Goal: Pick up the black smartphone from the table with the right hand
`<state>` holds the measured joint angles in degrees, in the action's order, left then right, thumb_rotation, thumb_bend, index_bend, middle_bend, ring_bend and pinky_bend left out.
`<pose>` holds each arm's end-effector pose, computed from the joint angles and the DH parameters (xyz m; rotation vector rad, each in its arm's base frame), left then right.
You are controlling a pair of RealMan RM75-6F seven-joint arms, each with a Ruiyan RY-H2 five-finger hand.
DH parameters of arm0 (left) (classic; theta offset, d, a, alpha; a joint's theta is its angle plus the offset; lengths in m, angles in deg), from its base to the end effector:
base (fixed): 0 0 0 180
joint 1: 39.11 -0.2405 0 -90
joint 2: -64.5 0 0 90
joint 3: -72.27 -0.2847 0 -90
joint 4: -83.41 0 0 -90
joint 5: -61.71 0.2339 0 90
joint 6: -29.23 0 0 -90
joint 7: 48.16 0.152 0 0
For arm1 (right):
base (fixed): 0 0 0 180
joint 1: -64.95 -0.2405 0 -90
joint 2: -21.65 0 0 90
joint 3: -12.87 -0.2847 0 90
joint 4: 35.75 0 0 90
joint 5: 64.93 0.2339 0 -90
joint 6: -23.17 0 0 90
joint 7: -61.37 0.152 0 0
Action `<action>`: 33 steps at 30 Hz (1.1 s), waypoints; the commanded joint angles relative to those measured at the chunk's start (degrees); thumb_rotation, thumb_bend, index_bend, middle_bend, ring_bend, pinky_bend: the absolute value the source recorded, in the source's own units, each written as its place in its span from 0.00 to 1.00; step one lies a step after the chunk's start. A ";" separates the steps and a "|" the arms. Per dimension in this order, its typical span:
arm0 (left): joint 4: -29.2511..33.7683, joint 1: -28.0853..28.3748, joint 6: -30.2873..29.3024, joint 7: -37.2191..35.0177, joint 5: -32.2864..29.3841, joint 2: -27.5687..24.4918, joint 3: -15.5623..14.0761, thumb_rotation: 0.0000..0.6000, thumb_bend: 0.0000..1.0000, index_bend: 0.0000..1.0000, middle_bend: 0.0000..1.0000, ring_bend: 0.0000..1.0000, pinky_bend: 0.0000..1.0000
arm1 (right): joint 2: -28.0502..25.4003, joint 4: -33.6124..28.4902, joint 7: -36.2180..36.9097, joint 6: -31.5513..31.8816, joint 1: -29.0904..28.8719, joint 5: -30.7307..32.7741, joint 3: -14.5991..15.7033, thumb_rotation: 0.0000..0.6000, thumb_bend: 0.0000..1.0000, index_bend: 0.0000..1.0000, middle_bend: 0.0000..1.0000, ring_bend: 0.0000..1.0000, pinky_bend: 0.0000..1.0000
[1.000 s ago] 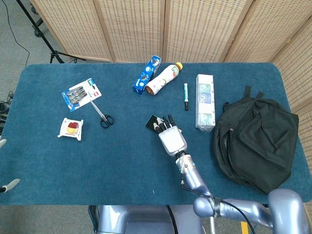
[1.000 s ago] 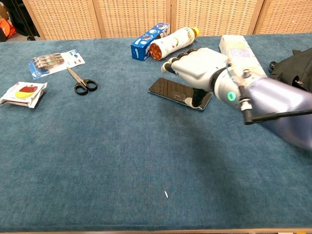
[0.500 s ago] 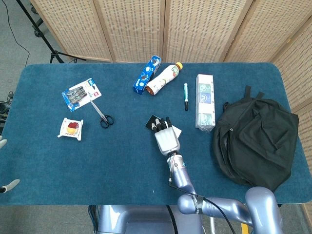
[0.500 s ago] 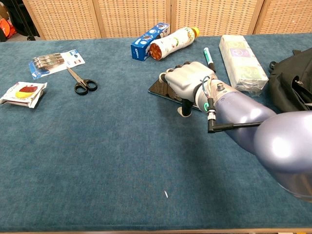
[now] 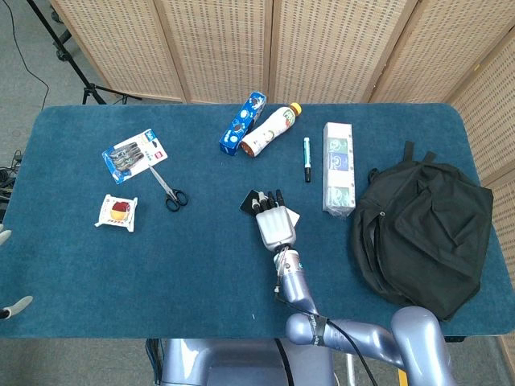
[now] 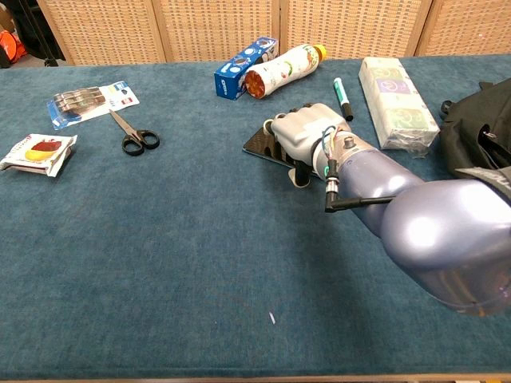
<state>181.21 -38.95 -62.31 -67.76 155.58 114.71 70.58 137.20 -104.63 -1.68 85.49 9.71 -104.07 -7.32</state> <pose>-0.3342 0.1458 0.2190 -1.3676 -1.0416 -1.0769 -0.0679 -0.3869 -0.1538 1.8238 -0.6968 0.5794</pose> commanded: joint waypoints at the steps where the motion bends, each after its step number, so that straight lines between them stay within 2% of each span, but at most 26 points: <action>1: -0.15 0.01 0.09 -0.34 -0.18 -0.05 0.04 1.00 0.00 0.06 0.00 0.00 0.05 | 0.50 1.69 0.46 -0.41 -0.53 0.05 0.21 1.00 0.49 0.11 0.02 0.00 0.00; 10: -0.36 0.16 0.29 -0.88 -0.38 -0.23 0.10 1.00 0.00 0.06 0.00 0.00 0.05 | 2.14 4.83 1.65 -1.43 -0.77 0.88 1.02 1.00 0.49 0.11 0.03 0.00 0.00; 19: -0.34 0.32 0.69 -0.71 -0.54 -0.22 0.06 1.00 0.00 0.06 0.00 0.00 0.05 | 3.38 8.87 1.49 -1.90 -1.76 0.89 1.09 1.00 0.56 0.12 0.05 0.00 0.00; 21: -0.31 0.37 0.77 -0.67 -0.64 -0.23 0.10 1.00 0.00 0.06 0.00 0.00 0.05 | 3.44 9.87 1.53 -2.02 -1.74 1.09 1.03 1.00 0.59 0.16 0.10 0.03 0.05; 24: -0.28 0.39 0.80 -0.62 -0.65 -0.23 0.10 1.00 0.00 0.06 0.00 0.00 0.05 | 3.37 10.88 2.59 -2.02 -1.57 0.14 1.28 1.00 0.72 0.28 0.24 0.20 0.29; 25: -0.29 0.39 0.78 -0.56 -0.67 -0.21 0.12 1.00 0.00 0.06 0.00 0.00 0.05 | 3.31 11.21 3.98 -2.07 -1.41 -0.93 1.43 1.00 0.79 0.33 0.29 0.25 0.36; 29: -0.26 0.40 0.84 -0.38 -0.65 -0.15 0.09 1.00 0.00 0.06 0.00 0.00 0.05 | 3.01 12.41 8.02 -2.36 -0.77 -4.49 2.47 1.00 0.98 0.39 0.36 0.33 0.43; 33: -0.22 0.39 0.84 -0.16 -0.74 -0.10 0.10 1.00 0.00 0.06 0.00 0.00 0.05 | 2.16 12.21 12.31 -2.82 -0.19 -7.62 2.86 1.00 1.00 0.40 0.40 0.38 0.46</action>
<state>181.00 -38.55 -61.47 -67.93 154.86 114.60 70.68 139.97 -92.45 8.55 82.99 9.05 -109.88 -4.89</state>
